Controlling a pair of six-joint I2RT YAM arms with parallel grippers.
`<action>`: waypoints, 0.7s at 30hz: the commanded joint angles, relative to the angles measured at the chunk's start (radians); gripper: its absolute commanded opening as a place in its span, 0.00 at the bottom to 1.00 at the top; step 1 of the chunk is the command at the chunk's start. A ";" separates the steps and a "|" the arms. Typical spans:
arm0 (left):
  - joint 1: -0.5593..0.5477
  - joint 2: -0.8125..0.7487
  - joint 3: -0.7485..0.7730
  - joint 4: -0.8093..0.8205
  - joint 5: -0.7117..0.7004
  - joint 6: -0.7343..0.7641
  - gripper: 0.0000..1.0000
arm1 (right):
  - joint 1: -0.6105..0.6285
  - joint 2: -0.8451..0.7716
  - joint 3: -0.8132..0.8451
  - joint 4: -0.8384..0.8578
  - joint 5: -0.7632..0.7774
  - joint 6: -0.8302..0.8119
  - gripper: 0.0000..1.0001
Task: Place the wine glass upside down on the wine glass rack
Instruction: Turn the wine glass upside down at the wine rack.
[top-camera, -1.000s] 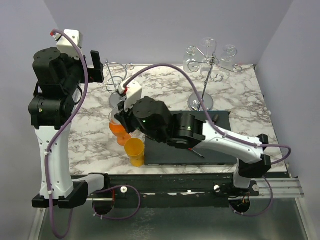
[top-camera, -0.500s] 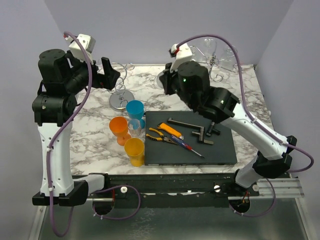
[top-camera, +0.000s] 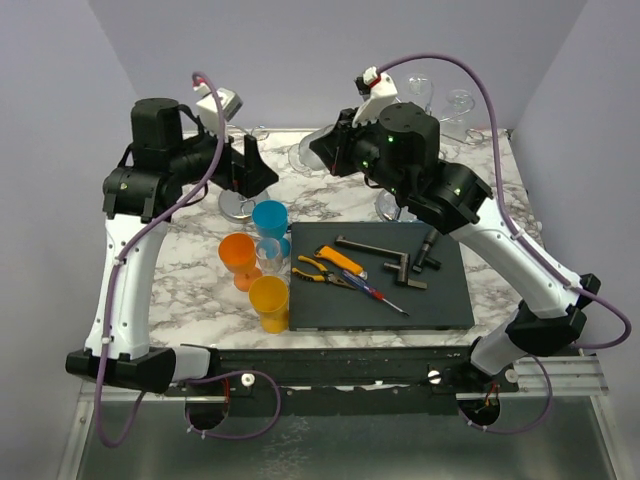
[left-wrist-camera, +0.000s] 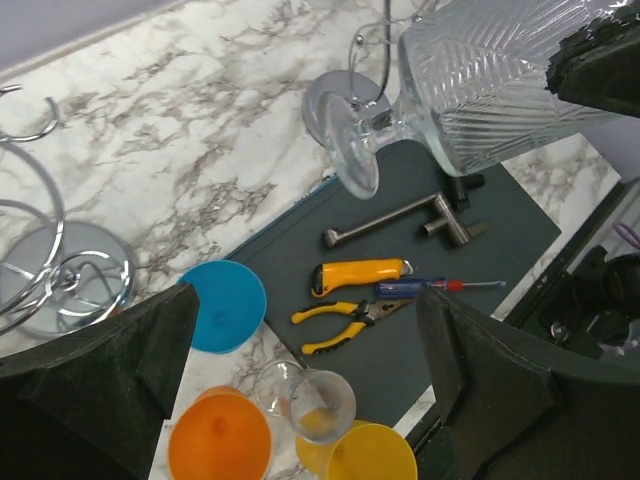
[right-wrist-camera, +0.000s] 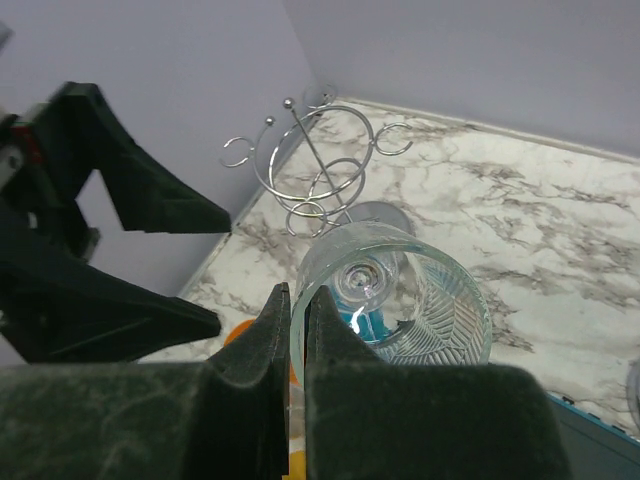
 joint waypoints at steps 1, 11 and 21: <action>-0.101 0.061 0.027 -0.007 0.008 0.033 0.99 | -0.009 -0.073 -0.034 0.131 -0.094 0.089 0.00; -0.183 0.123 0.043 0.024 -0.060 0.020 0.94 | -0.010 -0.113 -0.104 0.192 -0.141 0.148 0.00; -0.183 0.125 0.045 0.080 -0.022 -0.017 0.83 | -0.010 -0.208 -0.258 0.266 -0.147 0.219 0.00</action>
